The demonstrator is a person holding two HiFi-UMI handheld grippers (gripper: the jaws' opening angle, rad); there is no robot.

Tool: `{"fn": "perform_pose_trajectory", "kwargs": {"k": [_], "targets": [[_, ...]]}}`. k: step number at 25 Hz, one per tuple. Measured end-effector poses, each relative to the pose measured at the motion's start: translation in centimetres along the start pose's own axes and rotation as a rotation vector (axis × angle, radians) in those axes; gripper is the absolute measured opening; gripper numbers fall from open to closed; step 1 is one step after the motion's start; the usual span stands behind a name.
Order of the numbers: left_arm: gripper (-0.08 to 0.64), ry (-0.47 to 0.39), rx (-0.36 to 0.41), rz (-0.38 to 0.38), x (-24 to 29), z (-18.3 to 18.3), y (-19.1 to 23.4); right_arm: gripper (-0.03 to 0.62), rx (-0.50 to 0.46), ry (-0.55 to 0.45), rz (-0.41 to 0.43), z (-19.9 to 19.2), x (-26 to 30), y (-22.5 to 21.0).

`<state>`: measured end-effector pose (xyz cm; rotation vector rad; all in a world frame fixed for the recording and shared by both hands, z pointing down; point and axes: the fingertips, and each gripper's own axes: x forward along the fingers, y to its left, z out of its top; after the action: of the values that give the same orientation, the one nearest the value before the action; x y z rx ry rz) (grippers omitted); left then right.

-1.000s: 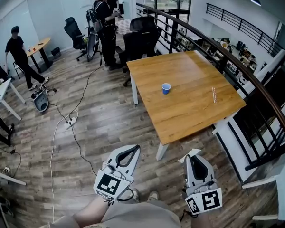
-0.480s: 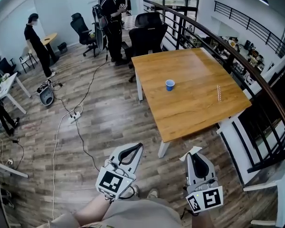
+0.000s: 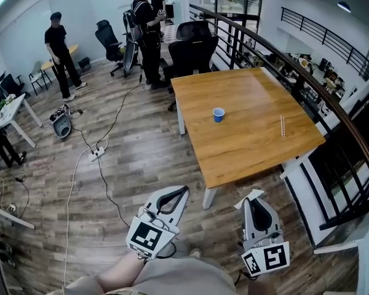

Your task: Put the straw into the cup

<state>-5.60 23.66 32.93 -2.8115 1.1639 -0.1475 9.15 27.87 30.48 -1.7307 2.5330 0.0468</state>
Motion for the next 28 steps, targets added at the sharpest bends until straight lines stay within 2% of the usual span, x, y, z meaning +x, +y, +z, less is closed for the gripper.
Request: {"fn": "perform_pose_trajectory", "kwargs": {"k": [11,13,16,20,28], "targets": [[0.014,-0.027,0.003,-0.013,2.3,0.2,-0.9,0.051,-0.007,-0.019,-0.013,-0.2,0.3,-1.8],[0.014,-0.026,-0.019,-0.011,2.6,0.0,-0.7,0.051,-0.014,-0.022,-0.016,-0.3,0.8,-2.0],[0.014,-0.038,-0.033,-0.01,3.4,-0.3,-0.1,0.051,-0.021,-0.027,-0.017,-0.8,1.8,-2.4],[0.014,-0.053,-0.009,-0.025,5.0,-0.6,0.8,0.051,-0.018,-0.021,-0.017,-1.3,3.6,-3.0],[0.014,-0.025,-0.033,-0.035,8.4,-2.2,3.4,0.051,-0.006,-0.016,-0.019,-2.4,7.7,-4.7]]}}
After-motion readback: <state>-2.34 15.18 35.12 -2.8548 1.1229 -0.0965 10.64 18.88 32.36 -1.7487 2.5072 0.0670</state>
